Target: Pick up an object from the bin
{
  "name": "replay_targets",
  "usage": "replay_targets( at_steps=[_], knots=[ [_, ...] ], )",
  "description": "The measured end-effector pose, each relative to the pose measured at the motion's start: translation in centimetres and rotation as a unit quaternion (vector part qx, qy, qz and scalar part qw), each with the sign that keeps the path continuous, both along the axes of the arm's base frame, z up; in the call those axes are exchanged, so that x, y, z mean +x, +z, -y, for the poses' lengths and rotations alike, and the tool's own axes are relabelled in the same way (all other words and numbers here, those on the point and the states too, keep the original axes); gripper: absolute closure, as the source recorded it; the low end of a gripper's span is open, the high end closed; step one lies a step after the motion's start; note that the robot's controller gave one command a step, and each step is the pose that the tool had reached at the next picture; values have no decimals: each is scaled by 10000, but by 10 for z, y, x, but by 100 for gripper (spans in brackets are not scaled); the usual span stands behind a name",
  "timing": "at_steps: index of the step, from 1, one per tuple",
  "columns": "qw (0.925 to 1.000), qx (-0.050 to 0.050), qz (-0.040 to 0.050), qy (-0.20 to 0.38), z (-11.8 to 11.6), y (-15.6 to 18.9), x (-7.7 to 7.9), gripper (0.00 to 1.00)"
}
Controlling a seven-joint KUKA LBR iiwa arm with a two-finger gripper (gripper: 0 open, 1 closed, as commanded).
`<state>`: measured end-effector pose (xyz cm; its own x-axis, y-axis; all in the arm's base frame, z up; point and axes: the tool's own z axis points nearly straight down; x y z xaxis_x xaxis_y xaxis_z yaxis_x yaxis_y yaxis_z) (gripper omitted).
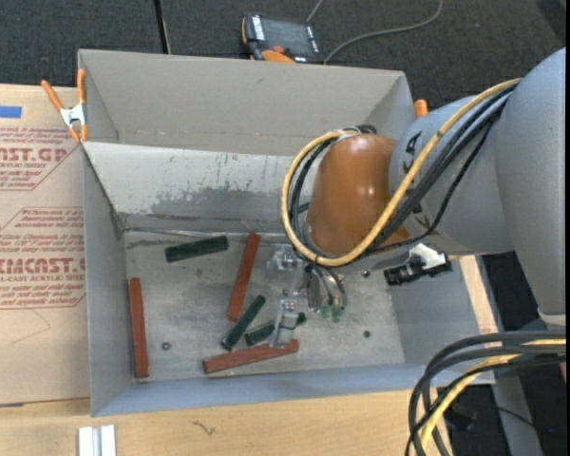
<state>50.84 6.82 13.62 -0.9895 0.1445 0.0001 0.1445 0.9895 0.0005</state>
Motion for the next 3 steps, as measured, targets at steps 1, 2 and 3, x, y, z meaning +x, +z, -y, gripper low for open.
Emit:
replay_targets(
  at_steps=[1, 2, 3],
  knots=[
    [9911, 0, 20, 1333, -33, -67, -17, 0],
    [9911, 3, -4, 1331, -32, -65, -17, 100],
    [9898, 0, 55, 1423, -48, 89, -3, 100]
  ],
)
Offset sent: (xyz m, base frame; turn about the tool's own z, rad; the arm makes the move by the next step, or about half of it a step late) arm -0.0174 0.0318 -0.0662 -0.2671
